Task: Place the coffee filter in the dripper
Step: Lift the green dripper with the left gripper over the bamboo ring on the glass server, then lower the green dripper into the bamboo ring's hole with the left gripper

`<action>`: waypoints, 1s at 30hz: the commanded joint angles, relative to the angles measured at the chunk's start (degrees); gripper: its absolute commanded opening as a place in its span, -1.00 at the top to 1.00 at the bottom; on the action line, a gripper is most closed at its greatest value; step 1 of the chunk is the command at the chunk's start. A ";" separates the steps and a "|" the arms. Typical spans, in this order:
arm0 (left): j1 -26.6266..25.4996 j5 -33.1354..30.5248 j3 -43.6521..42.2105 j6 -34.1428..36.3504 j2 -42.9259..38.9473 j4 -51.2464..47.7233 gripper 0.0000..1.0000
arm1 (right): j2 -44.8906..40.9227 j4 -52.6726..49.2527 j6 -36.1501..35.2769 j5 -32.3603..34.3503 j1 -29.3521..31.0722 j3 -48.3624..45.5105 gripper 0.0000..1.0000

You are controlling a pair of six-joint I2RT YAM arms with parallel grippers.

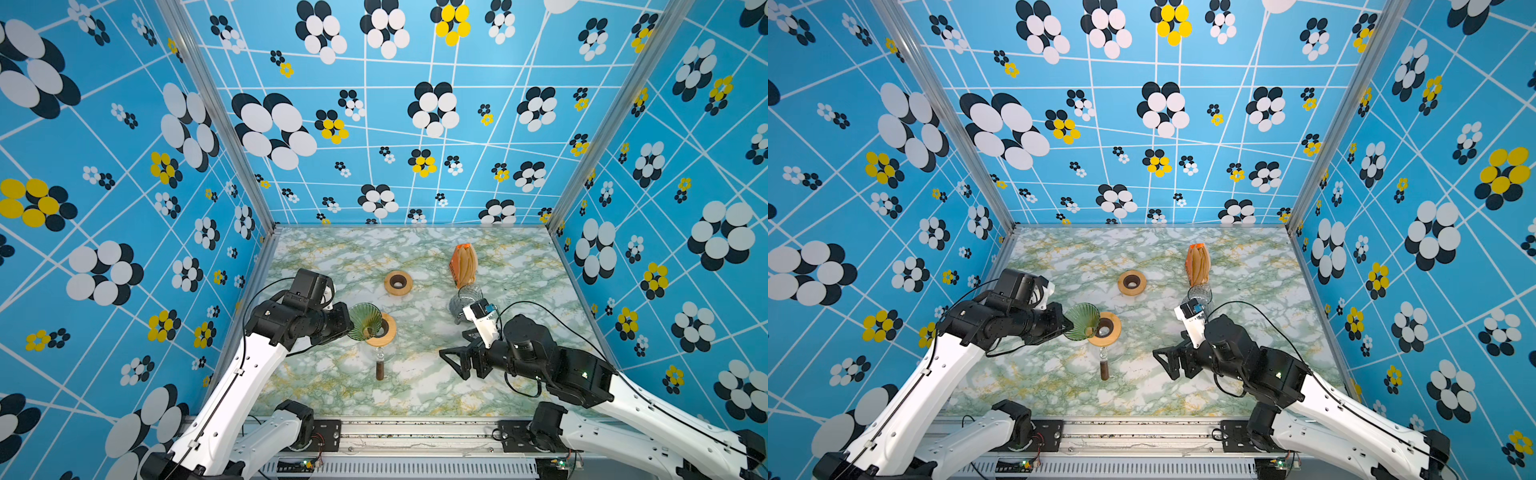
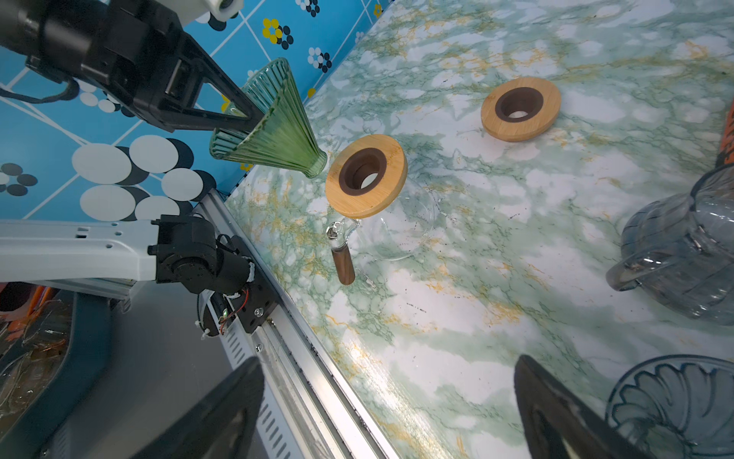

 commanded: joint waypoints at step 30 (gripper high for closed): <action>-3.98 -2.91 5.61 4.69 11.92 4.11 0.82 | 0.03 0.12 0.81 0.25 -0.26 0.91 -0.99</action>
